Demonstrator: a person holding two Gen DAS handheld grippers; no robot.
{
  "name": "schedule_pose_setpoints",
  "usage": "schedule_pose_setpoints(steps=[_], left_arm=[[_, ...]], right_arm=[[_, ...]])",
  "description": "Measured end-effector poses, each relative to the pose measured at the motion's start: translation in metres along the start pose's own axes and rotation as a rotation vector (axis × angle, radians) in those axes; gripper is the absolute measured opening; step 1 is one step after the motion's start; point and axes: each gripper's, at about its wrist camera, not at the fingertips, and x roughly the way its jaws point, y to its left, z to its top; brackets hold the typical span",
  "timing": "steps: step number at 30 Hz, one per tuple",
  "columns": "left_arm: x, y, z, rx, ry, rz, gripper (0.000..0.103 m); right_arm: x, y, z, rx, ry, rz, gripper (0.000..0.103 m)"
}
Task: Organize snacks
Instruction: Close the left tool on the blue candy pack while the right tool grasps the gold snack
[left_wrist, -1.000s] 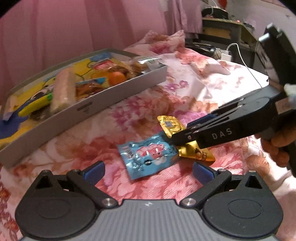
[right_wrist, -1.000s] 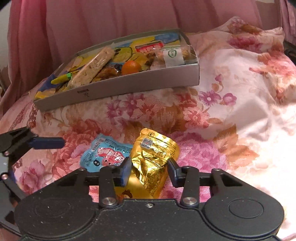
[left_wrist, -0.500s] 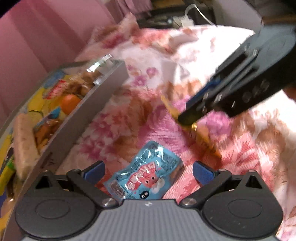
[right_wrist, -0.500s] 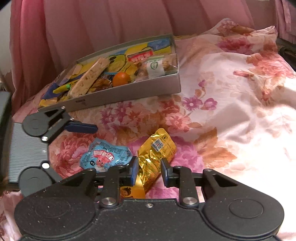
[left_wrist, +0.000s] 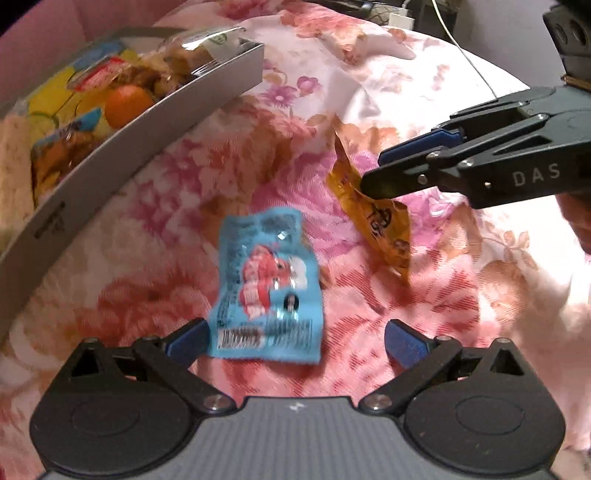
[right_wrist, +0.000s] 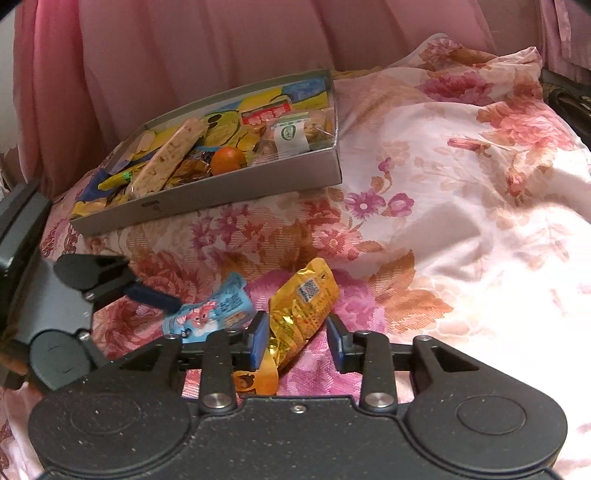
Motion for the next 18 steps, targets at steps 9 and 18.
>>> schedule_pose_setpoints(steps=[9, 18], left_arm=[[0.001, 0.006, 0.008, -0.137, -0.020, 0.117, 0.101], [0.007, 0.003, 0.018, -0.131, -0.065, 0.169, 0.067]], right_arm=[[-0.003, -0.008, -0.003, 0.041, -0.002, -0.019, 0.046], [-0.001, -0.020, -0.003, 0.105, 0.016, -0.002, 0.056]])
